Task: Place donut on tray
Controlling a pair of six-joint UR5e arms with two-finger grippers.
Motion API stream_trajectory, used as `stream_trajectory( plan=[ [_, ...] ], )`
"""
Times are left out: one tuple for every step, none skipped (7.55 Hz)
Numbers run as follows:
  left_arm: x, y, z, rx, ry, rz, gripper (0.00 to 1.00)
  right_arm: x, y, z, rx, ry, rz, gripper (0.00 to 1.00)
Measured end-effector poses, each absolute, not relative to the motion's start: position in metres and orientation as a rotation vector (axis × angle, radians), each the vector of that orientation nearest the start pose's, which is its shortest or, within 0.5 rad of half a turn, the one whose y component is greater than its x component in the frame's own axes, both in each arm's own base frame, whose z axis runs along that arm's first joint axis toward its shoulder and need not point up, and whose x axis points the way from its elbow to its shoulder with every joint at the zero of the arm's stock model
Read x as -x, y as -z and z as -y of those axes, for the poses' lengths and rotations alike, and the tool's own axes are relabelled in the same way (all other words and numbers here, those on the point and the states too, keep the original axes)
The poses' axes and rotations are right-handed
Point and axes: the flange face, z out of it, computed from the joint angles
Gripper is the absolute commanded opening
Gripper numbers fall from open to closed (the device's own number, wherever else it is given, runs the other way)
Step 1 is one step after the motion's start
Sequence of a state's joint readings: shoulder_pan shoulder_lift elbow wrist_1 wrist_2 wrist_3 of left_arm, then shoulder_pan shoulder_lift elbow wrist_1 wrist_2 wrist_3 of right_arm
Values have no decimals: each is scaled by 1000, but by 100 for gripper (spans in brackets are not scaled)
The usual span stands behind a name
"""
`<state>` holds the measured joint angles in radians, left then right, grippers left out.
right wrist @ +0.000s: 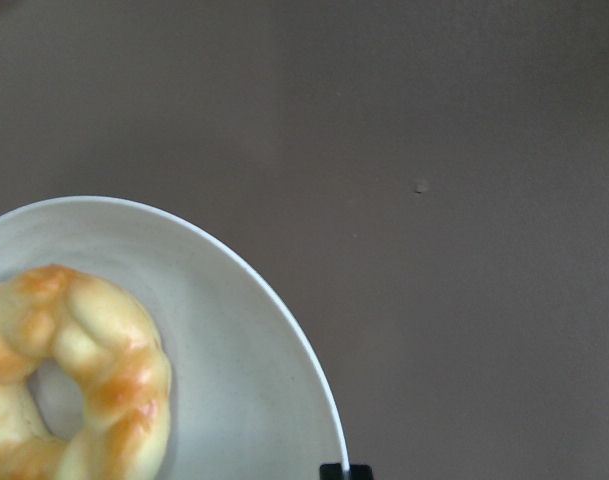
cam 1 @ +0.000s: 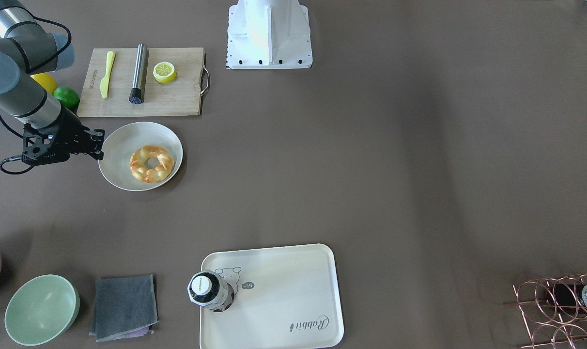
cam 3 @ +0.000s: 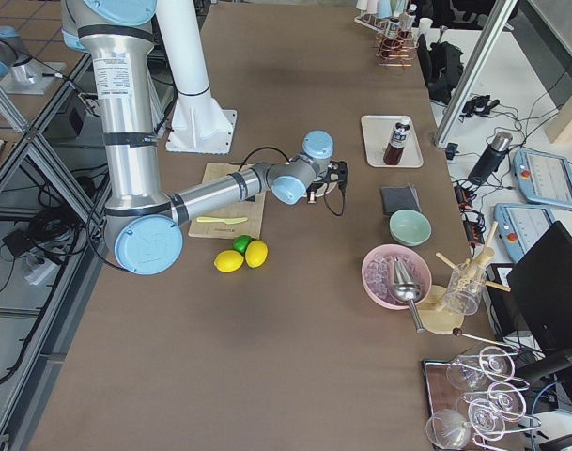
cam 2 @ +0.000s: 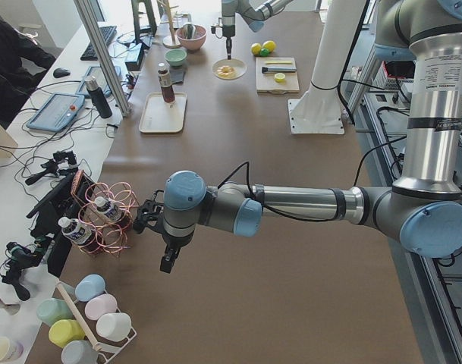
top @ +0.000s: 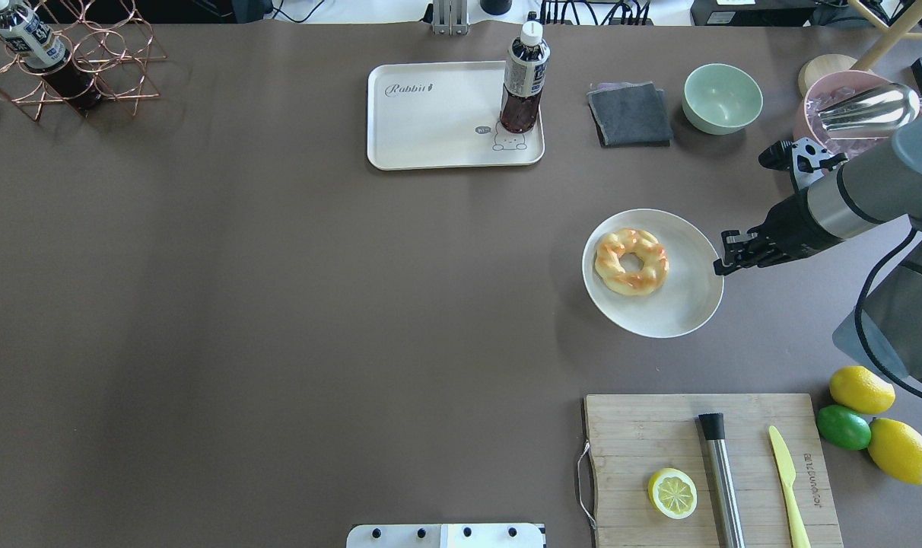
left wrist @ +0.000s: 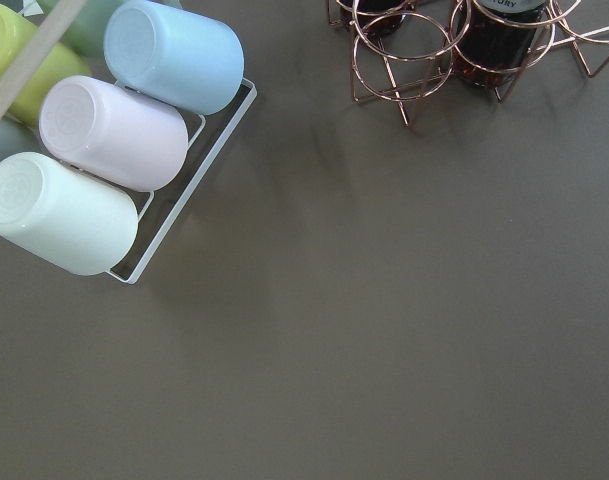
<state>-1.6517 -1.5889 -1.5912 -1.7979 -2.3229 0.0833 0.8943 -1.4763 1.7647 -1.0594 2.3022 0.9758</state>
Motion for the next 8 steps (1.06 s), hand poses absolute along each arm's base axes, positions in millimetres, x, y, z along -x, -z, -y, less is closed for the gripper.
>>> stream_trajectory(
  plan=[
    [105,-616,506,-312,-104,-753,98,280,-435,471,-3,8,1064,0],
    [104,-615,506,-312,-104,-775,98,280,-413,481,-1,-7,1098,0],
    [102,-611,507,-311,-97,-797,98,290,-385,490,8,-34,1127,0],
    [93,-601,512,-302,-68,-836,98,304,-357,495,20,-65,1145,0],
    [64,-580,526,-294,-53,-883,98,319,-333,498,25,-89,1148,0],
    [26,-553,543,-291,-44,-926,98,331,-312,500,26,-109,1140,0],
    [-13,-519,561,-282,-26,-971,98,338,-288,497,35,-128,1131,0],
    [-54,-483,577,-261,-9,-1013,98,344,-262,493,43,-149,1119,0]
  ],
)
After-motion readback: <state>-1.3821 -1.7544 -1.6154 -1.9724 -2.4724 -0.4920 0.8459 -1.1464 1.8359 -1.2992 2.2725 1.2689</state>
